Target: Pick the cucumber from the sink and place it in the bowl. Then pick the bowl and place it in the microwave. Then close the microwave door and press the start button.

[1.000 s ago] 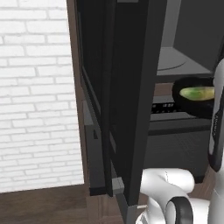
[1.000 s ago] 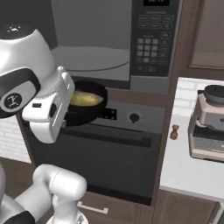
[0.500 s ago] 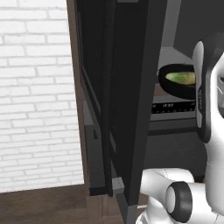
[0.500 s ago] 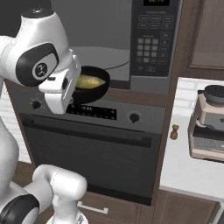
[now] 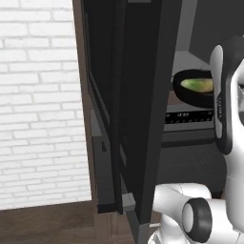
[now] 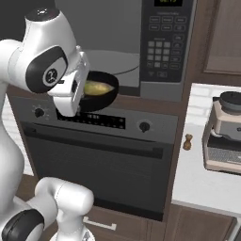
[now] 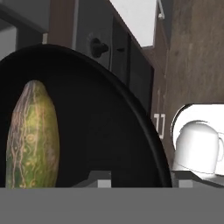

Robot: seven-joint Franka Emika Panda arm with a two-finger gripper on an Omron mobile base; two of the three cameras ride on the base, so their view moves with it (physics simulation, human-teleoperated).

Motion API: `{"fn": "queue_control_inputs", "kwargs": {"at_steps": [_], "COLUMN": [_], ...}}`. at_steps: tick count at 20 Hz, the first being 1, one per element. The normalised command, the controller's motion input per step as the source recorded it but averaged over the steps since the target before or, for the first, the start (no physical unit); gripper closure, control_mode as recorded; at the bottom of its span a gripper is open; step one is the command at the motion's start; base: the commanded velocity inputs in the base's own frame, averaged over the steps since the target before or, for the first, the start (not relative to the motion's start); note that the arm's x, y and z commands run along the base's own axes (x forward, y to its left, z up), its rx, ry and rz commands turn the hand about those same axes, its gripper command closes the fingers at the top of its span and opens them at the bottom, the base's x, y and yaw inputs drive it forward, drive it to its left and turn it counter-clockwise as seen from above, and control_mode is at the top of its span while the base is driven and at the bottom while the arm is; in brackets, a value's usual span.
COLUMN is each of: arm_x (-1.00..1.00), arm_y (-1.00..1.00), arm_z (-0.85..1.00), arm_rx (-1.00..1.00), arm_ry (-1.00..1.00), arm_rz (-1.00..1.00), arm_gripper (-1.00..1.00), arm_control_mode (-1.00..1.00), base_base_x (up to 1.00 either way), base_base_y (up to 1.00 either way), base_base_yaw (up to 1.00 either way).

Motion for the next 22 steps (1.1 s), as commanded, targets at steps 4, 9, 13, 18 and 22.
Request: {"fn": "queue_control_inputs", "kwargs": {"at_steps": [4, 9, 13, 18, 22], "arm_x": [0.44, 0.58, 0.62, 0.04, -0.45], "arm_y": [0.00, 0.07, 0.05, 0.00, 0.00], "arm_z": [0.21, 0.01, 0.00, -0.01, 0.00], "arm_rx": [0.00, 0.00, 0.00, 0.00, 0.00], "arm_ry": [-0.10, -0.05, -0.09, -0.12, -0.15], "arm_rz": [0.00, 0.00, 0.00, 0.00, 0.00], "arm_gripper": [1.00, 1.00, 1.00, 1.00, 1.00], "arm_control_mode": [-1.00, -1.00, -1.00, -1.00, -1.00], "base_base_x": [0.00, 0.00, 0.00, 0.00, 0.00], "base_base_y": [0.00, 0.00, 0.00, 0.00, 0.00], "base_base_yaw": [0.00, 0.00, 0.00, 0.00, 0.00]}}
